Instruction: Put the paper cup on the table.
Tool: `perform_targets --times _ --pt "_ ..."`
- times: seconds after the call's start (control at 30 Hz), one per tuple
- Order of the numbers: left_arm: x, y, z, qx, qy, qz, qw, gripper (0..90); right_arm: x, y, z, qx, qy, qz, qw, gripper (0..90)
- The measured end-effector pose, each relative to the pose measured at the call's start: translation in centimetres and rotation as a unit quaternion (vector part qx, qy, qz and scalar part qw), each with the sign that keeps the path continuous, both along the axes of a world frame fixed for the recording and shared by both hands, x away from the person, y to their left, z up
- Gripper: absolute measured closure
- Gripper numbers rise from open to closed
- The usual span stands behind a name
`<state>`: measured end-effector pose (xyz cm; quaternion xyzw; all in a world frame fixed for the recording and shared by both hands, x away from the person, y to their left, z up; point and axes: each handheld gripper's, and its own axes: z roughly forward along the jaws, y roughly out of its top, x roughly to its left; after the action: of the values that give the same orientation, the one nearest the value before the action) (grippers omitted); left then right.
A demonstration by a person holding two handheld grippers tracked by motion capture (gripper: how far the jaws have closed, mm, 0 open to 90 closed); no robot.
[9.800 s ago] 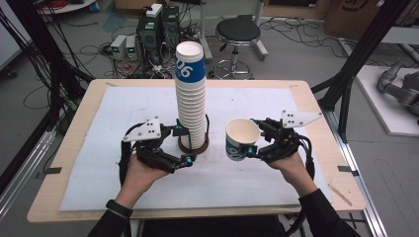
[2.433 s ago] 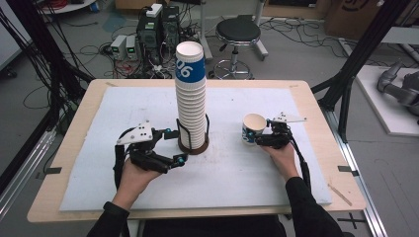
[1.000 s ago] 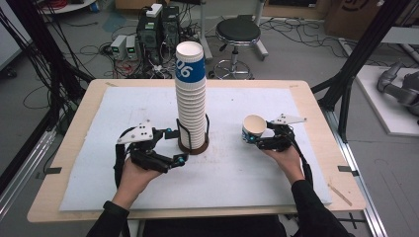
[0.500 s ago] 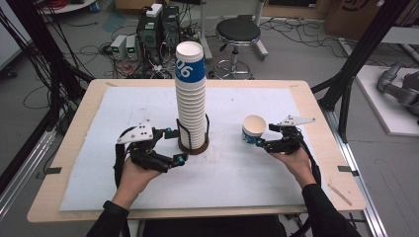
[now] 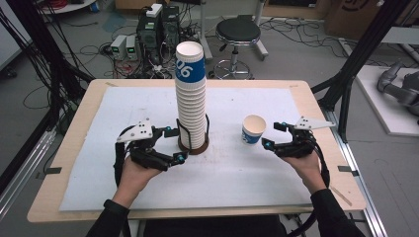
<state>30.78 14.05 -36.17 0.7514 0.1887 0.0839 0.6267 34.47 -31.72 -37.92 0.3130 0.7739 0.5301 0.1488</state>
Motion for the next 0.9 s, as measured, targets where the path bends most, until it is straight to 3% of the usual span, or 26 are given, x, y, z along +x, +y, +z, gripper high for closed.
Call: perform_targets --times 0.13,0.23,0.4,0.57,0.9 --pt "-0.1 0.1 0.1 -0.003 -0.001 0.001 1.0 14.9 -0.6 -0.4 0.7 0.028 -0.005 0.017 0.9995 12.6" --pt "-0.1 0.3 0.2 -0.003 -0.002 0.003 1.0 14.9 -1.2 -0.5 1.4 0.049 -0.024 0.031 0.998 12.5" --pt "-0.3 0.7 0.5 -0.008 -0.009 0.006 0.9999 14.9 -2.2 -0.5 2.6 0.065 -0.045 0.066 0.9947 12.6" --pt "-0.7 1.1 0.8 -0.011 -0.016 0.01 0.9998 14.9 -2.6 -0.2 3.4 0.067 -0.054 0.081 0.993 12.6" --pt "-1.0 1.5 1.4 -0.017 -0.023 0.014 0.9995 14.9 -2.6 0.5 3.9 0.06 -0.063 0.088 0.9924 12.6"
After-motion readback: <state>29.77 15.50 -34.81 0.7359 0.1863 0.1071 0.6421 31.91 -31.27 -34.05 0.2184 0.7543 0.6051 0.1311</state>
